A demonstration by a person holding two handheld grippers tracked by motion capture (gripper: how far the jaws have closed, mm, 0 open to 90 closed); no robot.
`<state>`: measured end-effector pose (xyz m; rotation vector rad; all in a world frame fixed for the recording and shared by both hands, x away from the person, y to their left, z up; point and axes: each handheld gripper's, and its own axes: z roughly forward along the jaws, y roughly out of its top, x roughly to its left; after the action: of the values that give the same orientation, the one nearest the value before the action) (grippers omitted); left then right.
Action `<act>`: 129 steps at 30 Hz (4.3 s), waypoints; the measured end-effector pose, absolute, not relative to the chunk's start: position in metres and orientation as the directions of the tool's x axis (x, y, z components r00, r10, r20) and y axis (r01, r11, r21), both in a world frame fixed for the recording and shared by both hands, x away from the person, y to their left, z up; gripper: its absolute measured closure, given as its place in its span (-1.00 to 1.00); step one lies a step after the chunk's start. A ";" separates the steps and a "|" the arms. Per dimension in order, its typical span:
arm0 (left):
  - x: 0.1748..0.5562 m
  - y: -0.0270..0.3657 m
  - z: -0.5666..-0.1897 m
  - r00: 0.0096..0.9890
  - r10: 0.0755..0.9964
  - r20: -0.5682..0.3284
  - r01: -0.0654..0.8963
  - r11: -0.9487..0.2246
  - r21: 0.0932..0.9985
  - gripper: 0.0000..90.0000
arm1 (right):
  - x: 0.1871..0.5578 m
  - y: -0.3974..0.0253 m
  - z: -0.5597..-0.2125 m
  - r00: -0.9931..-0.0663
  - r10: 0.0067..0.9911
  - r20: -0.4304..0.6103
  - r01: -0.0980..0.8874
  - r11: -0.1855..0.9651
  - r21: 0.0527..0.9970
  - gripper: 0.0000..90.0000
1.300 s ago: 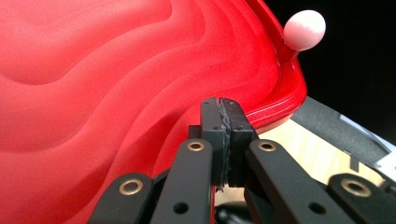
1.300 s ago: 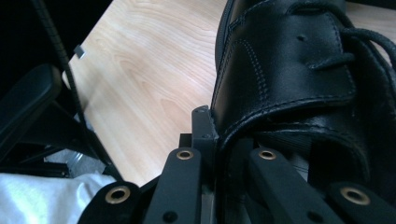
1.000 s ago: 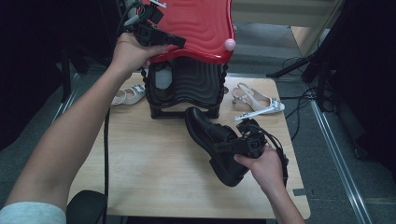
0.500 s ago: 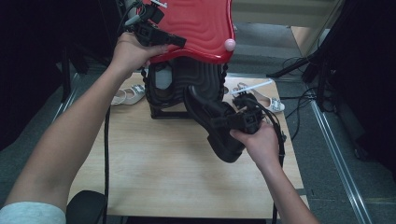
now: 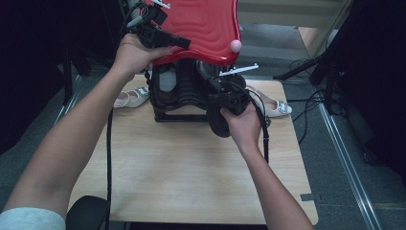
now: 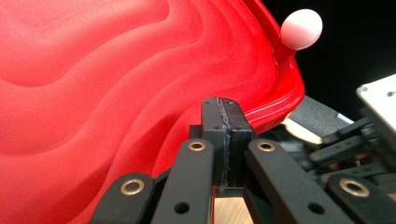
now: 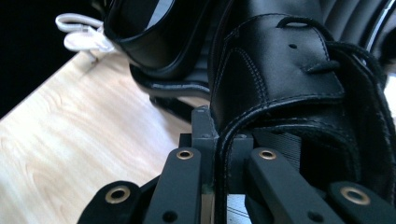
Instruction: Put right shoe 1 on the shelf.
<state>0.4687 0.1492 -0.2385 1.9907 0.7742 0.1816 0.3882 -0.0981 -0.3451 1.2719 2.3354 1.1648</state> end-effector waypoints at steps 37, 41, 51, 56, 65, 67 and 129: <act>0.475 0.152 -0.238 0.776 0.574 -0.260 0.503 -0.315 0.805 1.00 | 0.419 -0.040 -0.377 -0.511 0.859 0.035 0.506 0.267 0.820 0.75; 0.474 0.147 -0.239 0.718 0.672 -0.180 0.500 -0.318 0.806 1.00 | 0.411 -0.050 -0.372 -0.527 0.849 0.048 0.500 0.263 0.825 0.77; 0.475 0.147 -0.239 0.723 0.666 -0.184 0.502 -0.324 0.802 1.00 | 0.379 -0.071 -0.361 -0.638 0.765 0.090 0.464 0.288 0.837 1.00; 0.475 0.148 -0.238 0.726 0.665 -0.176 0.498 -0.332 0.801 1.00 | 0.362 -0.092 -0.371 -0.711 0.688 0.148 0.477 0.317 0.820 1.00; 0.478 0.152 -0.238 0.742 0.646 -0.178 0.493 -0.346 0.798 1.00 | 0.364 -0.119 -0.404 -0.767 0.624 0.150 0.488 0.415 0.768 1.00; 0.477 0.153 -0.238 0.742 0.645 -0.181 0.494 -0.343 0.799 1.00 | 0.370 -0.117 -0.408 -0.765 0.626 0.153 0.495 0.420 0.761 1.00; 0.401 0.179 -0.232 0.781 0.592 -0.198 0.466 -0.341 0.816 0.45 | 0.340 -0.132 -0.414 -0.768 0.596 0.235 0.493 0.316 0.811 0.61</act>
<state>0.4008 0.1795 -0.2316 1.9968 0.7929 0.1633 0.3404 -0.1321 -0.4141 1.0222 2.4595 1.4540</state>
